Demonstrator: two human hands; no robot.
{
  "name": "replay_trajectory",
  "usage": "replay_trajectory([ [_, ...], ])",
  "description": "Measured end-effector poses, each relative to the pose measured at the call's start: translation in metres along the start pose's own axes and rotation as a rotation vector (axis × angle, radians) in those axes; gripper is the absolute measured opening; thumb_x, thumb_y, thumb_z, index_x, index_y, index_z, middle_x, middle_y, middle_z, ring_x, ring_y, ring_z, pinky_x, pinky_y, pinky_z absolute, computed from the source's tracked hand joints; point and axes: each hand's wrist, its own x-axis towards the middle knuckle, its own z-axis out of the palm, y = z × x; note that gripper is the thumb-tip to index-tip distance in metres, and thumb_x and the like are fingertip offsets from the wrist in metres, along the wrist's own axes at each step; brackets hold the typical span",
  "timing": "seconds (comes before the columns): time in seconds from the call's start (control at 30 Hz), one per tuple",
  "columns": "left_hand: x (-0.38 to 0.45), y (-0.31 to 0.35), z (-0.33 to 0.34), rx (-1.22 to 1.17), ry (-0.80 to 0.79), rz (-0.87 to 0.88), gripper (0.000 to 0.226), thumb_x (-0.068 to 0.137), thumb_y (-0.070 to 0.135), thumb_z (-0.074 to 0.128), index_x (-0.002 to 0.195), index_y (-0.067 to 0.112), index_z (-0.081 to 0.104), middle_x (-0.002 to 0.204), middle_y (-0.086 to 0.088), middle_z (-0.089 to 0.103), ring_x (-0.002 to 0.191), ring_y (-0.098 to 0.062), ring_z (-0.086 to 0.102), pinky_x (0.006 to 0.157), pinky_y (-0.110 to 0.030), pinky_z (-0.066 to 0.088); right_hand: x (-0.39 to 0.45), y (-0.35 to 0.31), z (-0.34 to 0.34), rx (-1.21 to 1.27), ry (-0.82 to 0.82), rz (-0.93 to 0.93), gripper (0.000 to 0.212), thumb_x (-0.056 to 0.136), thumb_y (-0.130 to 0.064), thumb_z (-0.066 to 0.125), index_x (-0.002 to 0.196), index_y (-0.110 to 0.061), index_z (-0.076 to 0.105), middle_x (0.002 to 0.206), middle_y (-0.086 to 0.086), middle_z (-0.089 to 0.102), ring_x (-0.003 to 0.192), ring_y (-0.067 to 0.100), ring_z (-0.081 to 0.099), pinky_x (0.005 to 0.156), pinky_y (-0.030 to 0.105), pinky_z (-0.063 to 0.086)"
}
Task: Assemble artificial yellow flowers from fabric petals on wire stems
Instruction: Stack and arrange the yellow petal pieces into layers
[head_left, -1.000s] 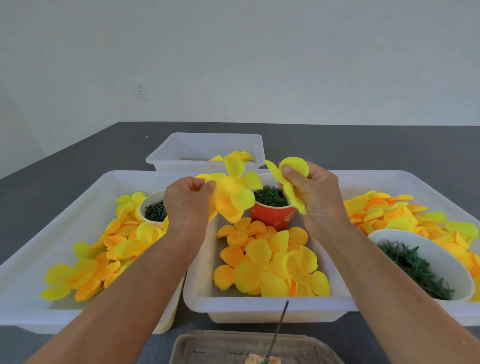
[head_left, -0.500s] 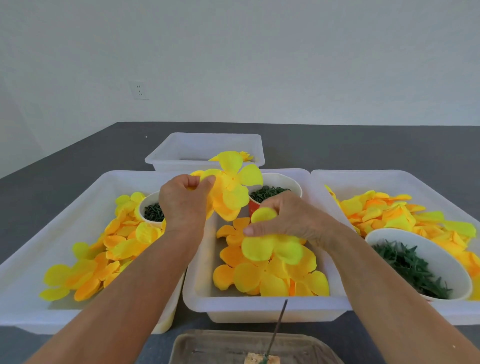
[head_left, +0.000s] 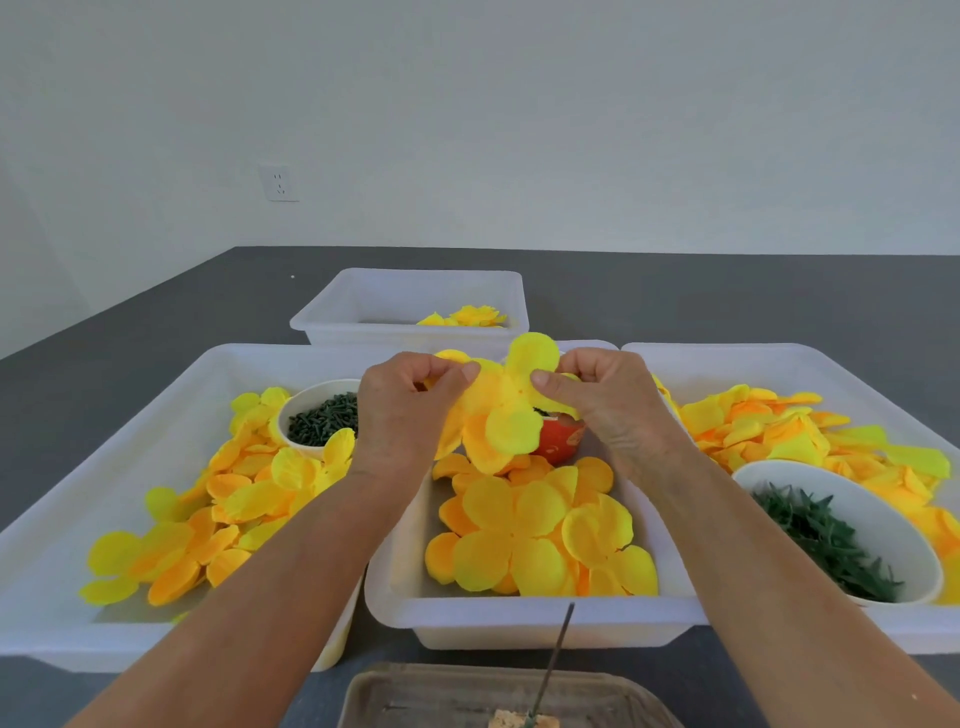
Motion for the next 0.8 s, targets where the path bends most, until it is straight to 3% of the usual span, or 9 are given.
replay_trajectory([
  [0.07, 0.002, -0.001, -0.001, -0.009, 0.043, -0.001, 0.021, 0.088, 0.024, 0.063, 0.068, 0.027, 0.066, 0.071, 0.003, 0.064, 0.067, -0.011, 0.052, 0.064, -0.026, 0.043, 0.002, 0.002, 0.0, 0.015, 0.032, 0.003, 0.021, 0.081, -0.019, 0.071, 0.08, 0.001, 0.068, 0.074, 0.016, 0.059, 0.067, 0.021, 0.052, 0.066, 0.035, 0.044],
  [0.2, 0.004, -0.005, -0.004, 0.03, 0.099, 0.015, 0.022, 0.087, 0.005, 0.06, 0.092, 0.024, 0.07, 0.078, 0.002, 0.061, 0.061, -0.006, 0.05, 0.058, -0.022, 0.043, 0.001, -0.001, 0.0, 0.008, 0.05, 0.018, 0.025, 0.085, -0.02, 0.067, 0.086, 0.006, 0.067, 0.071, 0.008, 0.061, 0.056, 0.004, 0.055, 0.059, 0.023, 0.046],
  [0.33, 0.009, -0.006, -0.009, 0.077, 0.222, 0.024, 0.042, 0.084, 0.001, 0.06, 0.121, 0.022, 0.059, 0.089, -0.001, 0.061, 0.071, -0.013, 0.055, 0.069, -0.027, 0.042, -0.001, -0.004, -0.001, -0.012, -0.103, 0.065, 0.014, 0.082, -0.019, 0.07, 0.07, -0.012, 0.07, 0.065, 0.003, 0.063, 0.062, 0.015, 0.054, 0.059, 0.026, 0.045],
  [0.43, 0.01, -0.006, -0.011, 0.063, 0.305, 0.008, 0.052, 0.084, 0.003, 0.063, 0.131, 0.019, 0.05, 0.092, 0.0, 0.06, 0.074, -0.012, 0.055, 0.071, -0.029, 0.045, -0.003, -0.003, -0.002, -0.162, -0.277, 0.138, 0.013, 0.077, -0.019, 0.075, 0.069, -0.013, 0.068, 0.063, 0.004, 0.059, 0.059, 0.016, 0.053, 0.061, 0.031, 0.048],
  [0.53, 0.01, -0.005, -0.011, 0.022, 0.31, -0.021, 0.05, 0.081, 0.003, 0.066, 0.127, 0.016, 0.051, 0.089, 0.004, 0.06, 0.072, -0.011, 0.058, 0.07, -0.031, 0.049, -0.005, -0.001, -0.002, -0.347, -0.418, 0.127, 0.017, 0.071, -0.023, 0.081, 0.081, -0.016, 0.07, 0.082, 0.0, 0.066, 0.077, 0.012, 0.06, 0.073, 0.028, 0.051],
  [0.6, 0.009, -0.004, -0.01, -0.003, 0.282, -0.045, 0.043, 0.079, 0.004, 0.069, 0.117, 0.016, 0.056, 0.081, 0.008, 0.062, 0.067, -0.002, 0.057, 0.064, -0.026, 0.048, -0.006, 0.0, -0.001, -0.354, -0.381, 0.083, 0.027, 0.068, -0.036, 0.081, 0.087, -0.02, 0.07, 0.086, -0.003, 0.068, 0.081, 0.011, 0.062, 0.077, 0.025, 0.05],
  [0.7, 0.002, 0.0, -0.006, -0.08, 0.144, -0.062, 0.026, 0.075, 0.003, 0.073, 0.092, 0.02, 0.063, 0.078, 0.006, 0.067, 0.068, -0.007, 0.062, 0.056, -0.021, 0.05, -0.007, -0.003, 0.002, -0.174, -0.264, 0.028, 0.027, 0.071, -0.047, 0.074, 0.081, -0.022, 0.072, 0.08, -0.001, 0.072, 0.067, 0.006, 0.064, 0.063, 0.018, 0.051],
  [0.8, -0.004, 0.003, 0.0, -0.173, -0.073, -0.101, 0.022, 0.075, 0.004, 0.074, 0.082, 0.022, 0.066, 0.079, -0.002, 0.071, 0.072, -0.017, 0.067, 0.062, -0.028, 0.056, -0.007, -0.002, 0.005, -0.069, -0.186, -0.007, 0.018, 0.082, -0.031, 0.07, 0.077, -0.013, 0.07, 0.066, -0.002, 0.068, 0.06, 0.005, 0.061, 0.056, 0.019, 0.051],
])
